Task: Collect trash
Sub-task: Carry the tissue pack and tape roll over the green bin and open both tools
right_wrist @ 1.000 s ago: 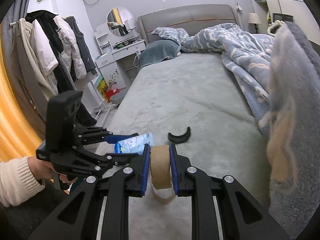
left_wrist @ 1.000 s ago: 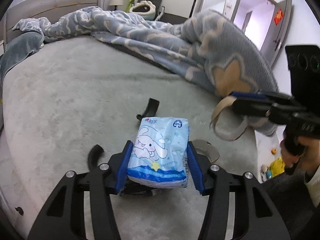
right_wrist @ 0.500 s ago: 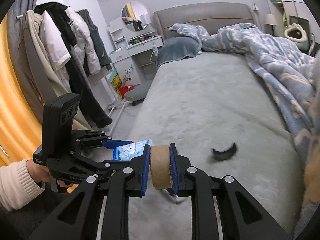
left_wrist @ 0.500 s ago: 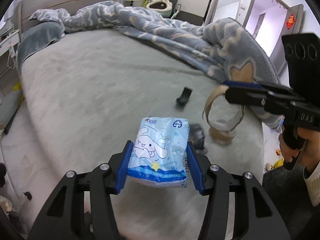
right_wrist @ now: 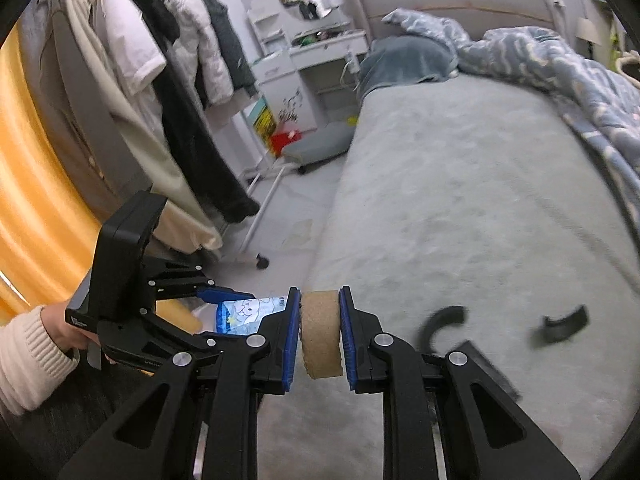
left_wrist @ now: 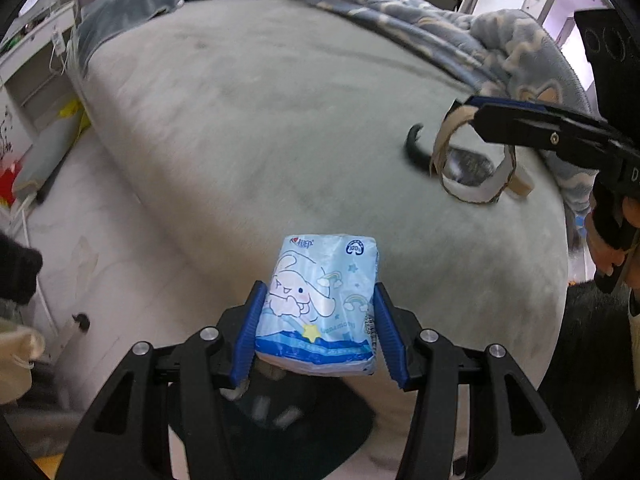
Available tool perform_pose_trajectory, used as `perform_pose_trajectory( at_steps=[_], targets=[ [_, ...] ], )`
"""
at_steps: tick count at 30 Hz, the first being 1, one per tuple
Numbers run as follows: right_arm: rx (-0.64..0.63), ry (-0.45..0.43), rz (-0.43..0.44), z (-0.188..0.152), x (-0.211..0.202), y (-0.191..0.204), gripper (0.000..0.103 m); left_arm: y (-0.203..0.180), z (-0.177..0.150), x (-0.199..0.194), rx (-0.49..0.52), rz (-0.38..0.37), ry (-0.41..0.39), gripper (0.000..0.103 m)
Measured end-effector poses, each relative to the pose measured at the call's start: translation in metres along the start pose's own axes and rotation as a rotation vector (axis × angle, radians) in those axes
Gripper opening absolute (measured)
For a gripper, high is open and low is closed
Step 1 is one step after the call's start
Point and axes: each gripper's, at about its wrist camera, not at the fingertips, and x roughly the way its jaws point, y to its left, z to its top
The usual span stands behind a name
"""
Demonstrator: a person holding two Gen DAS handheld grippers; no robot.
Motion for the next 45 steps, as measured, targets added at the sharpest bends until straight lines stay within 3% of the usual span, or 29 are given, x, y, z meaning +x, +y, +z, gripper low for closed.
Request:
perform_pose_trajectory(
  at_steps=[19,21,24,34,45],
  targets=[
    [-0.068,0.204,0.104,0.007,0.101,0.073,0.02,0.056,-0.085,0.023,-0.053,-0.048,0.262,0.056],
    [-0.076,0.223,0.107,0.006,0.11,0.078,0.019,0.057,-0.094,0.025,-0.046,-0.051,0.284,0.059],
    [-0.088,0.253,0.104,0.003,0.124,0.085,0.019,0.063,-0.104,0.025,-0.059,-0.056,0.305,0.072],
    [-0.113,0.428,0.065,-0.023,0.172,0.099,0.02,0.094,-0.118,0.006,-0.122,-0.037,0.25,0.074],
    [-0.128,0.571,0.02,-0.055,0.21,0.112,0.019,0.124,-0.115,-0.035,-0.237,0.043,0.074,0.063]
  ],
)
